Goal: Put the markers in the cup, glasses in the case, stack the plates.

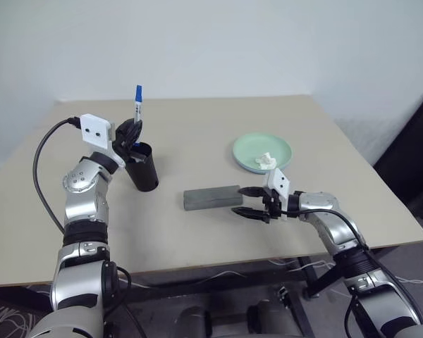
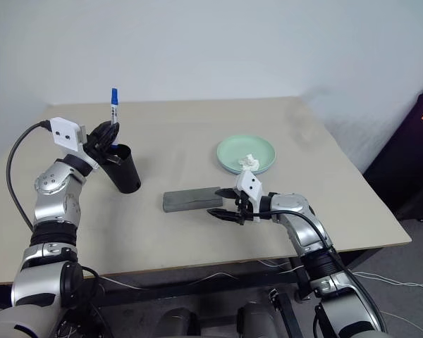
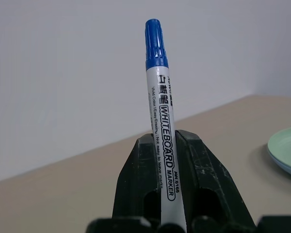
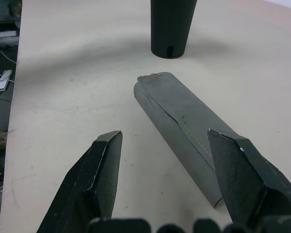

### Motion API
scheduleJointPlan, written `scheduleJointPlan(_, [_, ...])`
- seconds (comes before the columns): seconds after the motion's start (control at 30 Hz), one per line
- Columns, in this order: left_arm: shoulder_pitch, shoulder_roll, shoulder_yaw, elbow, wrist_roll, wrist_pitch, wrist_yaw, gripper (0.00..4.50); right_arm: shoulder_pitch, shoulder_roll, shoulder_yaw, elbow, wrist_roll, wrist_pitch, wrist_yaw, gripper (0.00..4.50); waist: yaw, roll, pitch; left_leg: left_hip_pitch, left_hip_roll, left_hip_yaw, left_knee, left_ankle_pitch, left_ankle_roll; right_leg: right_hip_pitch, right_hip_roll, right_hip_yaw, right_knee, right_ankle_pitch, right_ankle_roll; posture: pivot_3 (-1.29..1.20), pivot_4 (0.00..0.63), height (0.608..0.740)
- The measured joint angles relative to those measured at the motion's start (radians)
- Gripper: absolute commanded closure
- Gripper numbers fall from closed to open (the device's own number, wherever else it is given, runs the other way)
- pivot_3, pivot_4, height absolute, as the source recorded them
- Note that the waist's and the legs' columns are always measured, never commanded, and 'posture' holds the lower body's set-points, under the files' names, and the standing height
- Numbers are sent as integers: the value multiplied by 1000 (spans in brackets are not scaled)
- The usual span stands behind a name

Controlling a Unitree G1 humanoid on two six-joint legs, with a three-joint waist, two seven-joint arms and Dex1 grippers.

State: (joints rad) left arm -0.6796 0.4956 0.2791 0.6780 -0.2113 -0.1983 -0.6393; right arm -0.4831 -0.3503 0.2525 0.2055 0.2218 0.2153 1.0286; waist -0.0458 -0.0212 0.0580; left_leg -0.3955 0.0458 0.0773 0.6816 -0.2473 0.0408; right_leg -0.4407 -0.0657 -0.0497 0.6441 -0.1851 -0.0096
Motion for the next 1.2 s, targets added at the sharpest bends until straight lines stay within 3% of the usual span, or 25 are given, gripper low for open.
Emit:
scheduleJointPlan(0.27, [18, 0, -2, 28, 3, -13, 1, 4378, 0, 1, -5, -4, 14, 17, 0, 1441, 0, 0, 0, 0, 0, 0, 0, 0, 0, 0, 0, 0, 0, 0, 0, 0, 0, 740])
scheduleJointPlan(0.53, [26, 5, -2, 42, 4, -27, -1, 4378, -25, 11, -100, -66, 142, 126, 19, 1441, 0, 0, 0, 0, 0, 0, 0, 0, 0, 0, 0, -1, 0, 0, 0, 0, 0, 740])
scheduleJointPlan(1.2, [11, 15, -19, 110, 15, -88, 1, 4378, -27, 10, -112, -80, 149, 123, 22, 1441, 0, 0, 0, 0, 0, 0, -1, 0, -1, 0, 0, -2, -1, 1, -1, 0, 0, 740])
